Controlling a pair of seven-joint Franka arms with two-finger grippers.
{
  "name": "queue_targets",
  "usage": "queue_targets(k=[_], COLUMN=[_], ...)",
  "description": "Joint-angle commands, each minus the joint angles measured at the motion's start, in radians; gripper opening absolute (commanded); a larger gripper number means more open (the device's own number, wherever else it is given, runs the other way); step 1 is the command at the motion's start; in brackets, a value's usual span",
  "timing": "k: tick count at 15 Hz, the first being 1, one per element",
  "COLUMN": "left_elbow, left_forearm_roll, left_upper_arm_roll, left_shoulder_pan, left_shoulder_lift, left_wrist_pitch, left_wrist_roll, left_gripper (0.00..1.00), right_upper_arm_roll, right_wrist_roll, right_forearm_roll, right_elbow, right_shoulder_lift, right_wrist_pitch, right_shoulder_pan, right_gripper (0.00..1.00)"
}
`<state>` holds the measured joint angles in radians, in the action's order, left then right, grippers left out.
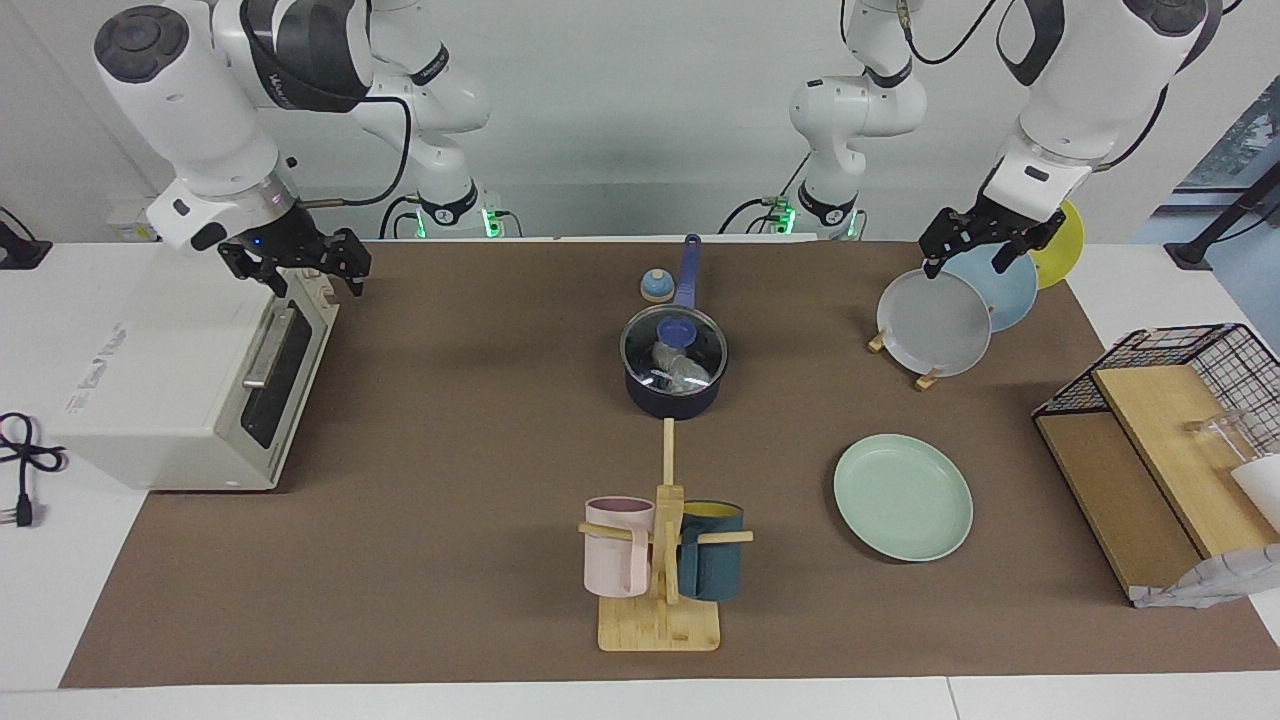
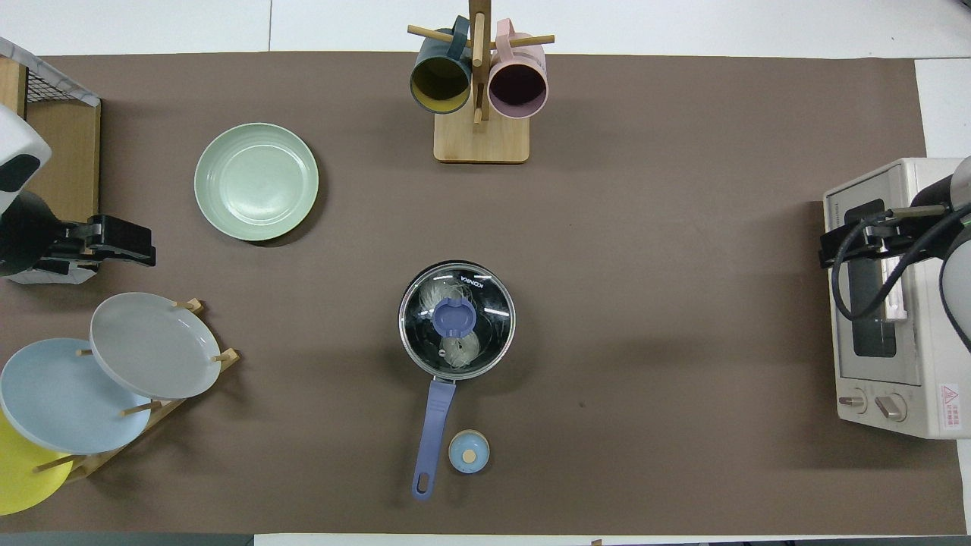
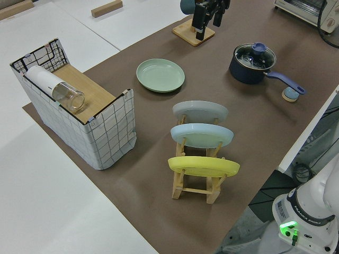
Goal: Transfer vermicelli from plate to pot
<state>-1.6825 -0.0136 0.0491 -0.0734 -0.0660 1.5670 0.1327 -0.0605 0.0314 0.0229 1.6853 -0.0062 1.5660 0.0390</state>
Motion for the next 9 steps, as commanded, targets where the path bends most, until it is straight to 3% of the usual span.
queue_targets(k=[1, 9], left_elbow=[0.006, 0.006], left_forearm_roll=[0.020, 0.018], left_upper_arm_roll=[0.014, 0.014], left_shoulder_pan=[0.015, 0.015], left_shoulder_lift=[-0.003, -0.003], left_wrist_pitch=[-0.010, -0.010], left_wrist_roll=[-0.008, -0.008], left_gripper=[1.00, 1.00], right_upper_arm_roll=[0.008, 0.007], right_wrist_roll=[0.022, 0.016], right_forearm_roll=[-0.012, -0.014], right_elbow=[0.007, -0.004], right_shoulder_lift=[-0.011, -0.015], right_wrist_pitch=[-0.018, -0.001], right_shoulder_pan=[-0.007, -0.018], right_gripper=[1.00, 1.00])
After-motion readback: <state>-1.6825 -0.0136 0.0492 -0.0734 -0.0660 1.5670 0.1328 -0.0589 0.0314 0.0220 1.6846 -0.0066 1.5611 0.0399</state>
